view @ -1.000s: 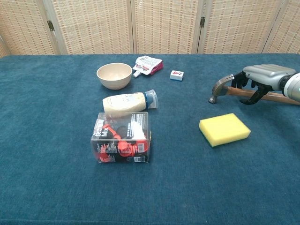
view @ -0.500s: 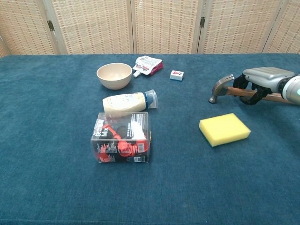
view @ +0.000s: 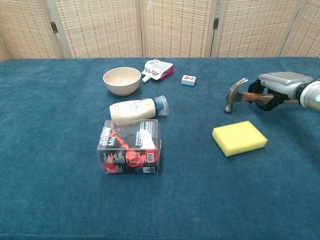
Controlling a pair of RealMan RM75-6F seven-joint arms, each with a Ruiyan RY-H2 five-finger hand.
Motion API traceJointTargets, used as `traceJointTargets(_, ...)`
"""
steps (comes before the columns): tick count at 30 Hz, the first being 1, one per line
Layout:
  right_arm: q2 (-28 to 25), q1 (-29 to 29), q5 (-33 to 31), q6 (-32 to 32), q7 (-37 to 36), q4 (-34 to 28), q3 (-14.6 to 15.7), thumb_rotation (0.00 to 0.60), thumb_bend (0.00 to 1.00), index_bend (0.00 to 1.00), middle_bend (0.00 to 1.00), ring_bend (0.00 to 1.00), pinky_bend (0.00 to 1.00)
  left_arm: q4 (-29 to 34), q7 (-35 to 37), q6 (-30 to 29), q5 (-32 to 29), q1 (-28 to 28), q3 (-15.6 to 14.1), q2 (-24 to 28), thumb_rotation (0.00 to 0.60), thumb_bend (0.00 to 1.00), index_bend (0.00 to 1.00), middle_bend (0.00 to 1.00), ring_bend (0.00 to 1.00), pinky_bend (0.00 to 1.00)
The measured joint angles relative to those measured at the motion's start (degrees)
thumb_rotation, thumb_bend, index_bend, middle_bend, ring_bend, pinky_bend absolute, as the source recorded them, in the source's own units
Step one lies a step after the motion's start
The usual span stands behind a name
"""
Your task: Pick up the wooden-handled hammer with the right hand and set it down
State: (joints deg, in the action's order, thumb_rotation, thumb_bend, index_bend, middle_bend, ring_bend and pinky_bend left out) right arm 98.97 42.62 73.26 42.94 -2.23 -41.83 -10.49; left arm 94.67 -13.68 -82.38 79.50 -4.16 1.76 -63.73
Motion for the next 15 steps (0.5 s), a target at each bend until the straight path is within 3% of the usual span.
traceJointTargets(7,0.09,-0.35,0.61,1.82,-0.09,-0.26,0.18,0.6,0.65,0.65,0.66,0.43,0.34,-0.12,0.12,-0.19,-0.16,0.21,-0.01,-0.05,0.6,0.2,0.28,0.14,0.12,0.22)
traceJointTargets(15,0.35,-1.78,4.62,10.36,-4.05,0.16,1.14,0.6,0.73,0.78,0.8,0.59,0.41,0.46,-0.11,0.22,-0.56,0.25,-0.14,0.36,0.6,0.2,0.28,0.14,0.12,0.22)
